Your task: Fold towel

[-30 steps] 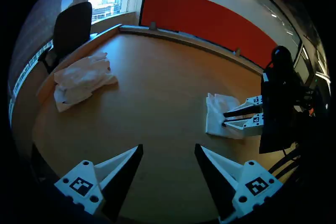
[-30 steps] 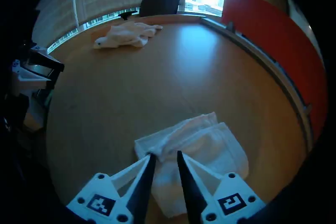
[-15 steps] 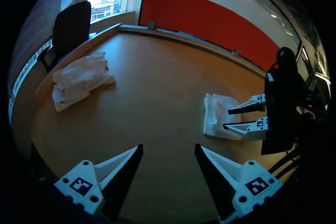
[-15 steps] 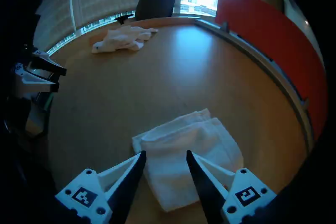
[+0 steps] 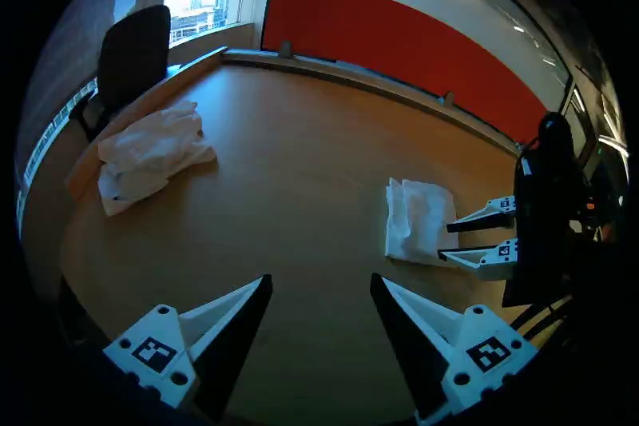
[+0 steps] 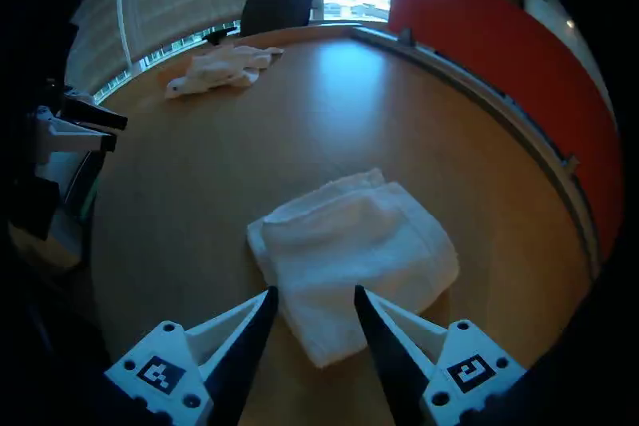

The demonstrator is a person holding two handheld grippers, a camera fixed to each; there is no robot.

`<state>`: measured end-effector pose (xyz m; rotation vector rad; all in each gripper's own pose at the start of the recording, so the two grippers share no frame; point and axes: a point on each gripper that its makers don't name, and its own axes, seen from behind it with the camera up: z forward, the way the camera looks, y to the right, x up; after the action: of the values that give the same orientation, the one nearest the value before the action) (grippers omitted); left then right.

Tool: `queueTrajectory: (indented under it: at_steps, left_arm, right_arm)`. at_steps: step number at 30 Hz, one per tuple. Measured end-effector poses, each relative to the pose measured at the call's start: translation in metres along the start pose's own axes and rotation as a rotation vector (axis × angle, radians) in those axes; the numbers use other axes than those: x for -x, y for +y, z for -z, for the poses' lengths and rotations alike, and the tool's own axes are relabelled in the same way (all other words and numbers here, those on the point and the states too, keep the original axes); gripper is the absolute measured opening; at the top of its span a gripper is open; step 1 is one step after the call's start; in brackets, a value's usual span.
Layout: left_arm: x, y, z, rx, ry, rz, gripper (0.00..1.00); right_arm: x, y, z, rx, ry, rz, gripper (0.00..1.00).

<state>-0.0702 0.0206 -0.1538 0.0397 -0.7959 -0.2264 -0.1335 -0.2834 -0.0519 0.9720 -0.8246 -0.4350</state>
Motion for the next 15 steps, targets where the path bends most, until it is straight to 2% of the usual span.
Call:
queueTrajectory:
  at_steps: [15]
  left_arm:
    - [0.002, 0.005, 0.000, 0.007, -0.002, -0.009, 0.91]
  right_arm:
    - [0.041, 0.007, 0.015, 0.038, -0.031, -0.076, 0.73]
